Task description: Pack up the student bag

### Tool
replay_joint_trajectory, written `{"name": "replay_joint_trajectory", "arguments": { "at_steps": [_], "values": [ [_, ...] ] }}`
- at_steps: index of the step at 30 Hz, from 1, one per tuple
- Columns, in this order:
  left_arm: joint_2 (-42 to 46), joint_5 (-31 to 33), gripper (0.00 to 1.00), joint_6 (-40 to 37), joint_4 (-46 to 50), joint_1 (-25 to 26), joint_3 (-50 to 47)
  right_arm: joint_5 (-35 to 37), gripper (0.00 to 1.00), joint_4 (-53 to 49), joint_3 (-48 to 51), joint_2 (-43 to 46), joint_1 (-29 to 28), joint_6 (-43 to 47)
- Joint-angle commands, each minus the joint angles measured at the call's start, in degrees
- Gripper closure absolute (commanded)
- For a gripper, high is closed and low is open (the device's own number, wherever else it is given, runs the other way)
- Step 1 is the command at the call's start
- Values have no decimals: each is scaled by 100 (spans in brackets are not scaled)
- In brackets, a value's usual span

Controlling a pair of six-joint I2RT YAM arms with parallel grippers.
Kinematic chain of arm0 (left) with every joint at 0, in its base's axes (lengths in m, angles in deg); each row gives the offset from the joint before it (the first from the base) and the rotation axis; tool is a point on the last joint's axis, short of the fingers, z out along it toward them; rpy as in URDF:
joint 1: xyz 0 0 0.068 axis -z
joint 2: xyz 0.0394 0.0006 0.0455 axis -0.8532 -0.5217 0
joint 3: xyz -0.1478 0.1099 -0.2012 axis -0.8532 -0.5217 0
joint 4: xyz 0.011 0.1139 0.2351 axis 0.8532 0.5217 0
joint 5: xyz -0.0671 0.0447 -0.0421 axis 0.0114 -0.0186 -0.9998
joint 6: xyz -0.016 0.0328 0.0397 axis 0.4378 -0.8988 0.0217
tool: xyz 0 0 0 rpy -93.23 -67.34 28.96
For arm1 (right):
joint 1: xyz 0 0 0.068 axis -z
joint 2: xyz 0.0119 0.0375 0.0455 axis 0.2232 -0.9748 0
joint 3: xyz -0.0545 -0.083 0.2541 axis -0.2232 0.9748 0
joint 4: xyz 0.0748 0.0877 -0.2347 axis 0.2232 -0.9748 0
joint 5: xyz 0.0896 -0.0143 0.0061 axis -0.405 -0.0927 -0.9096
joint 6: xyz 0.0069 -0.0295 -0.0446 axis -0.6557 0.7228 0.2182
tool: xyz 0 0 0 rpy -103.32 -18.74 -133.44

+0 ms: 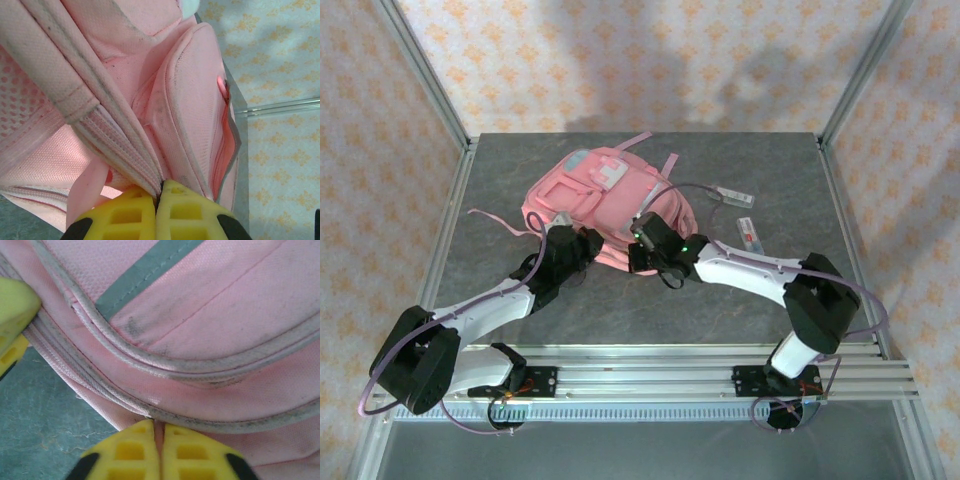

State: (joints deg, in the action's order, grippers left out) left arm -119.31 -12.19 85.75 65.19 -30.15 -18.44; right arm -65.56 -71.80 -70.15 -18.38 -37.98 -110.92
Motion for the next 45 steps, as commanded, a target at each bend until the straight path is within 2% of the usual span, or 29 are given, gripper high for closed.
{"name": "replay_joint_trajectory", "arguments": {
  "at_steps": [1, 9, 16, 22, 25, 28, 33, 38, 39, 41, 42, 45],
  "values": [
    [71, -77, 100, -15, -715, 82, 21, 330, 100, -108, -177, -119, -3, 88],
    [322, 148, 100, -138, -427, 53, -38, 1046, 100, -327, 244, 425, 129, -29],
    [521, 245, 100, -271, -163, -38, -84, 1352, 100, -346, 1045, 1207, 612, -149],
    [543, 205, 100, -306, -121, -89, -83, 1606, 100, 42, 1286, 1270, 832, -114],
    [491, 148, 100, -384, -51, -109, -18, 1487, 100, 290, 1239, 1167, 868, -40],
    [443, 68, 100, -583, 188, -278, 80, 976, 100, 525, 1203, 1174, 815, 96],
    [429, -213, 100, -1050, 623, -1123, 263, 427, 100, 869, 1291, 1401, 325, 271],
    [164, -195, 100, -1806, 1384, -1749, 977, -574, 100, 1553, 1330, 1197, 138, 53],
    [135, -168, 95, -1860, 1499, -1791, 1110, -730, 100, 1706, 1330, 1102, 126, -5],
    [181, -217, 63, -1822, 1610, -1793, 1160, -908, 100, 1958, 1325, 935, 122, -92],
    [258, -346, 55, -1712, 1551, -1781, 1069, -940, 100, 2050, 1314, 849, 128, -126],
    [630, -550, 43, -1274, 1371, -1542, 582, -1019, 100, 2194, 1236, 623, 122, -153]
  ]
}}
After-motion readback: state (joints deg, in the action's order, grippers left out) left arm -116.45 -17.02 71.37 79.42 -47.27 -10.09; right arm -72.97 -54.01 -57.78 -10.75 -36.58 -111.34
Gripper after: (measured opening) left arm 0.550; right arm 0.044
